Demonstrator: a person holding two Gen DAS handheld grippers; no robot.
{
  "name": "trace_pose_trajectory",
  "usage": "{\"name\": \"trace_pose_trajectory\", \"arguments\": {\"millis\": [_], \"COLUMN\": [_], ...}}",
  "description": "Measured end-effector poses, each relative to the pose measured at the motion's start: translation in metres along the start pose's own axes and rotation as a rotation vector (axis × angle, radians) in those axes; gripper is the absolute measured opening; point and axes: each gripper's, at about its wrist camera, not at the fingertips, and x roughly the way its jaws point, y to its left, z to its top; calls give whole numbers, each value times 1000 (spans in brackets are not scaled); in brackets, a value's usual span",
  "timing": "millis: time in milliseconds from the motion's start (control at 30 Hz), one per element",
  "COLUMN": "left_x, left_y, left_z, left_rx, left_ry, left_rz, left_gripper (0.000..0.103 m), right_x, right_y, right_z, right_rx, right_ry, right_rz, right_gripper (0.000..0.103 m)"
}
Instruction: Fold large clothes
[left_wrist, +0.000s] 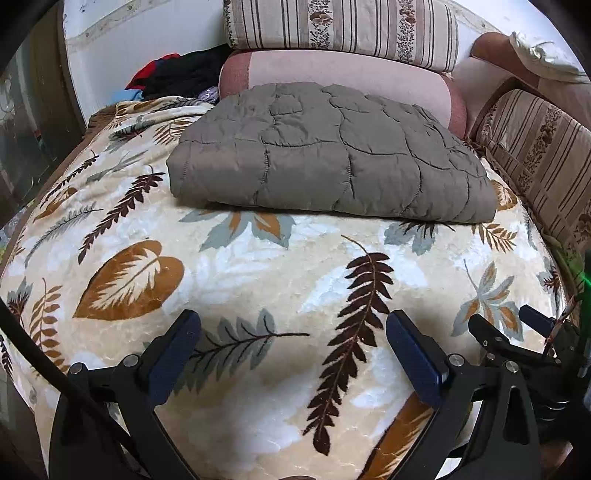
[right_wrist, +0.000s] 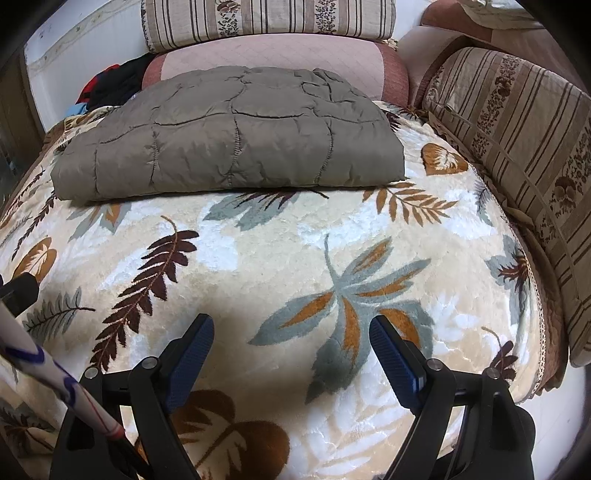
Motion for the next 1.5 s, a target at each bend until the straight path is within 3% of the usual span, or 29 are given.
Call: {"name": "trace_pose_trajectory", "arguments": {"millis": [400, 1500], "left_x": [3, 3], "left_y": [2, -1], "left_z": [-3, -11], "left_rx": [-6, 7], "left_ry": [10, 25], "left_rz": [7, 13], "left_gripper": [100, 100], "right_x": [1, 0], "right_y": [1, 4], "right_z": [0, -5], "right_rx": [-8, -33], "right_ry": [-9, -8], "right_rz": [-29, -1], "right_gripper": [90, 91]}}
